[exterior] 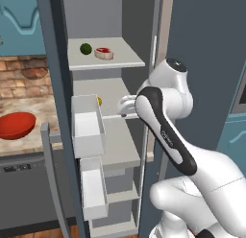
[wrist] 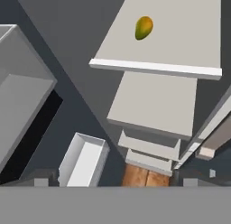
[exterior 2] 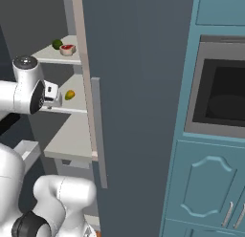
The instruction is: Take the steak, mango, and lime from the freezer and place them in the bowl on the counter.
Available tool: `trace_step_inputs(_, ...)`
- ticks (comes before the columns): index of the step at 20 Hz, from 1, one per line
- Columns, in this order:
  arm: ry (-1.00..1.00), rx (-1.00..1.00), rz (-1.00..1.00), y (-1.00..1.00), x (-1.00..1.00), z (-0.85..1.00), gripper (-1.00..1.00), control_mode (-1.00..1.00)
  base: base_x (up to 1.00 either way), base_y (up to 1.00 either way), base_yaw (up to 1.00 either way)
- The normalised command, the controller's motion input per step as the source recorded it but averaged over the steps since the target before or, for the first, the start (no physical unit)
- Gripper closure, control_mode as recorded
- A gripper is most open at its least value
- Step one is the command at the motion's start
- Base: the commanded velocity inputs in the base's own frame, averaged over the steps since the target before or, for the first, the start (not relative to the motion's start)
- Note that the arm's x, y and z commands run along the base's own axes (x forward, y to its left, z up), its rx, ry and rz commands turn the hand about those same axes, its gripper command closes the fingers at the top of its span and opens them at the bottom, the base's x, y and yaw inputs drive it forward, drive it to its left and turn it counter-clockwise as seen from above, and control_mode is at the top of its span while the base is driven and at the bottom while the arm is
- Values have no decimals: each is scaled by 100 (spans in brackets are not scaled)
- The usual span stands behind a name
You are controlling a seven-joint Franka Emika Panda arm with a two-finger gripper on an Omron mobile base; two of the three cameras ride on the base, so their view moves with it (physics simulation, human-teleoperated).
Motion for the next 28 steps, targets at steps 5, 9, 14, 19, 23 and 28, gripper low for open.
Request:
trace_step_inputs(5,-12,0,0,0,34,0,-100,-100,0,0,0)
trace_step_inputs(9,-6,0,0,0,61,-7,-100,-100,0,0,0)
trace_step_inputs(14,-1,0,0,2,72,-21,-100,-100,0,0,0)
trace_step_inputs(19,0,-1,0,26,58,-26,-100,-100,0,0,0)
trace_step_inputs(23,0,-1,0,24,52,-21,-100,-100,0,0,0)
trace_step_inputs(28,0,0,0,0,54,-15,-100,-100,0,0,0)
